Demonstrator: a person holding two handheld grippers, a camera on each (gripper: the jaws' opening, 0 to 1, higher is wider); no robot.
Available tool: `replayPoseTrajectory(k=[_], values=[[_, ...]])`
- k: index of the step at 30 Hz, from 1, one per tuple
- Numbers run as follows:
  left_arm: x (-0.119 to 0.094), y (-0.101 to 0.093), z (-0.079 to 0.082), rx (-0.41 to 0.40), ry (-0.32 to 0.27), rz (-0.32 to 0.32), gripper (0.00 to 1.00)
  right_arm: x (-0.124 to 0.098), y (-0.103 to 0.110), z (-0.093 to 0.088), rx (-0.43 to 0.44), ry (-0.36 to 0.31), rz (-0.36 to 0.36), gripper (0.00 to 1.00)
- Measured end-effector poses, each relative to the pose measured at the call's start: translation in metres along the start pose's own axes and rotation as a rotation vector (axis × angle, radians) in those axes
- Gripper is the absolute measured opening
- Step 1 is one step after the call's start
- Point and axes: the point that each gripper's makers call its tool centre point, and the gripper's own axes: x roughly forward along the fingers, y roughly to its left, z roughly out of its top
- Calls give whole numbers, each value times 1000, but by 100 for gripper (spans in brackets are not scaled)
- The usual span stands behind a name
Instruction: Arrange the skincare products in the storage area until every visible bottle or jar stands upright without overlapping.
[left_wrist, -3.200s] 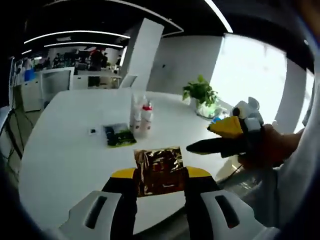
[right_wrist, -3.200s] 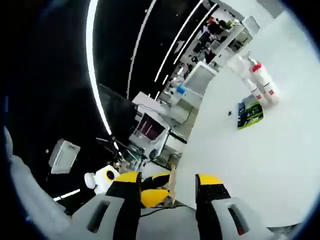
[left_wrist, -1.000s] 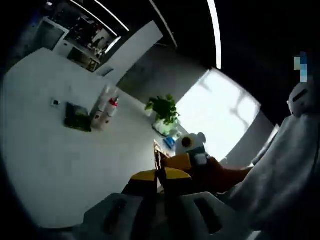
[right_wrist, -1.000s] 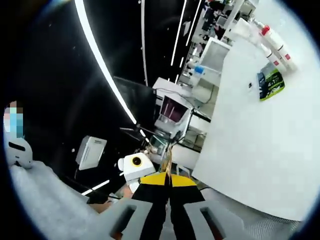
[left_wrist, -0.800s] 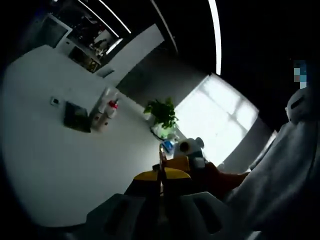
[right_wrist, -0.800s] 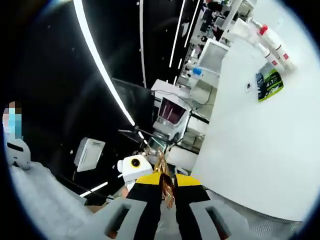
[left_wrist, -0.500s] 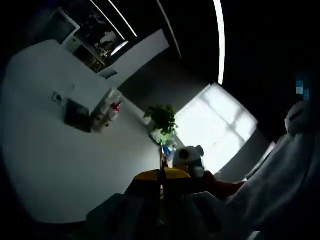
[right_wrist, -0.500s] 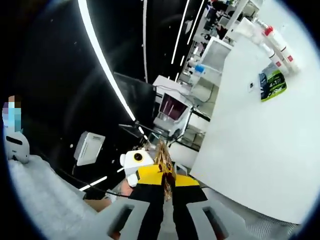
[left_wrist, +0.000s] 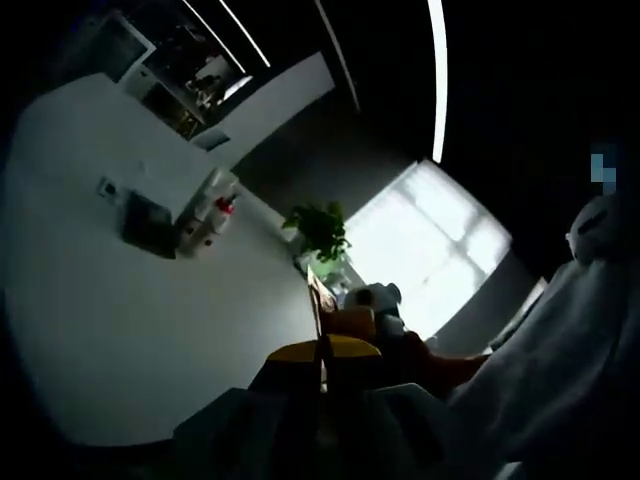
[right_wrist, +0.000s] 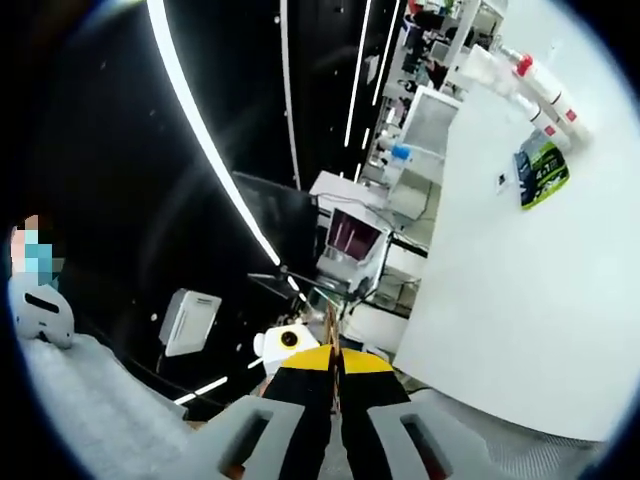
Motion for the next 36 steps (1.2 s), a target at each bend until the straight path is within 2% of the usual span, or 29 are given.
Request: replayPoseTrajectory(k=[9,13,15,17,21,24,31,33,36], values=[[2,-3,-3,-45,19,-22,1,-2,-1,2,-21,-13,-11,0],[3,-7,-1,-61,7,-43,16,-2,-1,4,-32,-23,-12,0],[2,-5,-1,-71,6,-39,17,-1,-2,-1,-44,8,-21,0],[-2,-5,8,-100,-42,-50,16,2,0,-5,-51,27,-15,0],[-6,-2,15,-105,-74,-47,10,5,4,-14,-41,73,9,0],[-7,0,14,-94,-71,-35,0,6,8,-17,-23,83,33,0],[-9,1,16,-80,-81,-36,0,6,8,-18,-11,87,31,0],[-8,1,13,-75,-67,-34,0,6,2,-14,-37,70,-2,0],[-5,-1,8,-62,-38,-32,0,4,4,-7,-24,32,7,1]])
